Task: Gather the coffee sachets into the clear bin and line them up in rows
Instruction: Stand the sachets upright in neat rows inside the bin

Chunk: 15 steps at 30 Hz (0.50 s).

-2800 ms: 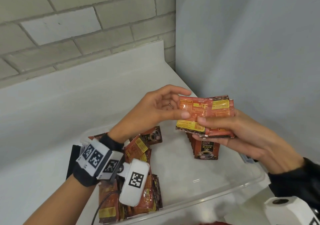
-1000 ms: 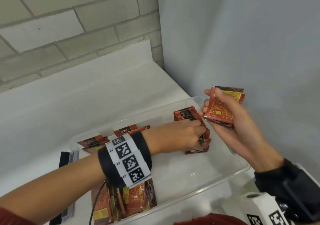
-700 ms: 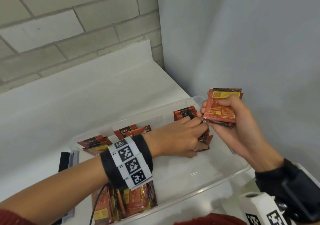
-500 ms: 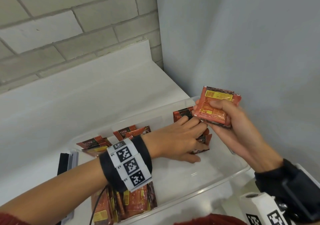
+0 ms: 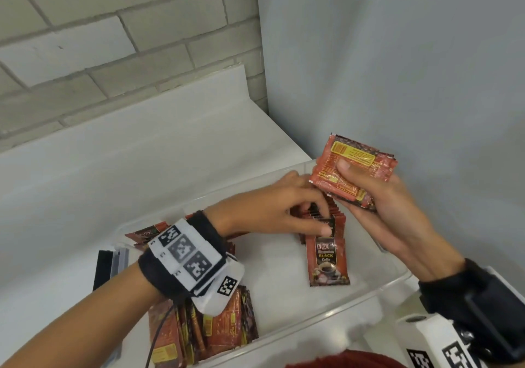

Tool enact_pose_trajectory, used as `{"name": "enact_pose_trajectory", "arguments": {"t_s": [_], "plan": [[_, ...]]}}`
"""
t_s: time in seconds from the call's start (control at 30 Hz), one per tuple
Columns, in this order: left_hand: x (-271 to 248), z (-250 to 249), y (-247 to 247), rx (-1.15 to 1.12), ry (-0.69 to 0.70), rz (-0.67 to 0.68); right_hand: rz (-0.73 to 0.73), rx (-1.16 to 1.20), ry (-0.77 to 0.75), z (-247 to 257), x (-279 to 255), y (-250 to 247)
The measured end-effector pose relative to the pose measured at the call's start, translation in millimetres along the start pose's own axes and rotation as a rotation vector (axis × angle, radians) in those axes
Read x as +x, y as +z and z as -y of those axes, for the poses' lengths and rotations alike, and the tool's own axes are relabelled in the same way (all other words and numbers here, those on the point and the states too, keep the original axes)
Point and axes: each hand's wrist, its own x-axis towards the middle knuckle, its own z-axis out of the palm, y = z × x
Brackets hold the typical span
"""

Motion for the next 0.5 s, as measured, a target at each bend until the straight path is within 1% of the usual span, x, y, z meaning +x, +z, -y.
{"name": "enact_pose_trajectory", "arguments": {"t_s": [0.03, 0.1, 0.17, 0.23, 0.4, 0.47, 0.5], "plan": [[-1.8, -1.5, -5.5, -0.087, -0.048, -0.042, 0.004, -0.001, 0.001, -0.2, -0.1, -0.3], [-4.8, -4.8, -13.1, -0.227, -0.104, -0.179, 0.004, -0.006, 0.007, -0.4, 0.4, -0.5], [-6.3, -8.0, -16.4, -0.326, -0.14, -0.307, 0.006, -0.016, 0.01, -0.9, 1.2, -0.7], [-6.6, -11.7, -16.2, -0.38, -0.146, -0.381, 0.011, -0.034, 0.015, -1.7, 1.7, -1.0], [-7.1, -13.9, -13.3, -0.531, -0.11, -0.574, 0.031, -0.028, 0.049, -3.2, 2.1, 0.0], [-8.9, -15.3, -13.0, -0.543, -0.026, -0.65, 0.051, -0.014, 0.067, -2.9, 2.2, 0.7], [-10.0, -15.1, -12.6, -0.514, 0.033, -0.684, 0.068, -0.014, 0.075, -3.0, 2.5, 0.6]]}}
